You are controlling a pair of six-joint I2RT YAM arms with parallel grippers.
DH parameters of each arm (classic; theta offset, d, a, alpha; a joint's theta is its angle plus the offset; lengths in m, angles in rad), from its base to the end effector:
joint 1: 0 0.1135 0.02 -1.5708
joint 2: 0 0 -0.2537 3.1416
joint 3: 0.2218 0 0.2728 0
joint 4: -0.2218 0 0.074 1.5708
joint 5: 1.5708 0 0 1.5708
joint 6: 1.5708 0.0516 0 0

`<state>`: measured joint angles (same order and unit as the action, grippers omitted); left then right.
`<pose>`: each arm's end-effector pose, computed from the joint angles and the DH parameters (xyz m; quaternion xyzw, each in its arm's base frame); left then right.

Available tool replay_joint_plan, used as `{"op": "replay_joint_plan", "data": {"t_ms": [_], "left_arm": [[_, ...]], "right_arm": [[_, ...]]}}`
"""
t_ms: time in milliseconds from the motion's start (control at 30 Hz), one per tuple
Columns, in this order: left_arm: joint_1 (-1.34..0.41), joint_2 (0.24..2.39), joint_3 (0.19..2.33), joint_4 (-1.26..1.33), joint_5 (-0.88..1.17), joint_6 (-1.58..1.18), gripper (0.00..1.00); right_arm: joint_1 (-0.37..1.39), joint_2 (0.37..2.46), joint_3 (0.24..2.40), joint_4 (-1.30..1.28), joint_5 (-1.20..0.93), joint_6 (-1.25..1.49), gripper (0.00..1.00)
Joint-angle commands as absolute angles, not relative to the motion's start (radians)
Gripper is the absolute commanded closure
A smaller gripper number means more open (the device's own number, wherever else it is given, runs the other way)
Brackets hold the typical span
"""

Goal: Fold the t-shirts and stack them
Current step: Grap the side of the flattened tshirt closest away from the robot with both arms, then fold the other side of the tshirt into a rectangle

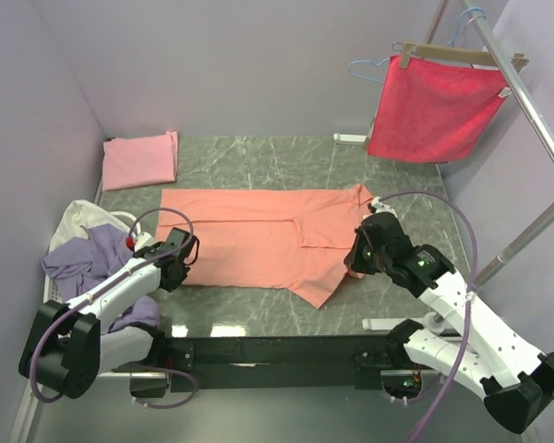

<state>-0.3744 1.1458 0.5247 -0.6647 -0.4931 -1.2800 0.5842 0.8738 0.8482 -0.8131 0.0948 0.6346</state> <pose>0.1954 -0.0505 0.1239 -0.4511 0.8480 0.0622 0.2710 0.1766 0.1109 0.2680 0.0405 0.9320 0.1684 0.3185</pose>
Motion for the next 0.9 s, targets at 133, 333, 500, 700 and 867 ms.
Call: {"op": "replay_joint_plan", "data": {"t_ms": [133,333,500,700,867], "left_arm": [[-0.374,1.219,0.733,-0.704,-0.483,-1.096,0.99],[-0.374,1.324,0.825,-0.704,-0.506,-1.025,0.99],[-0.368,1.406,0.873,-0.686,-0.518,-0.986,0.96],[-0.342,1.492,0.943,-0.69,-0.558,-0.925,0.93],[-0.295,1.525,0.986,-0.663,-0.558,-0.858,0.89]], "right_arm": [[0.543,0.885,0.884,-0.822,0.172,0.643,1.0],[0.474,0.977,0.894,-0.758,0.127,0.588,1.0],[0.408,1.052,0.926,-0.715,0.094,0.529,1.0],[0.342,1.158,0.999,-0.677,0.078,0.476,1.0],[0.311,1.279,1.071,-0.658,0.051,0.44,1.0]]}}
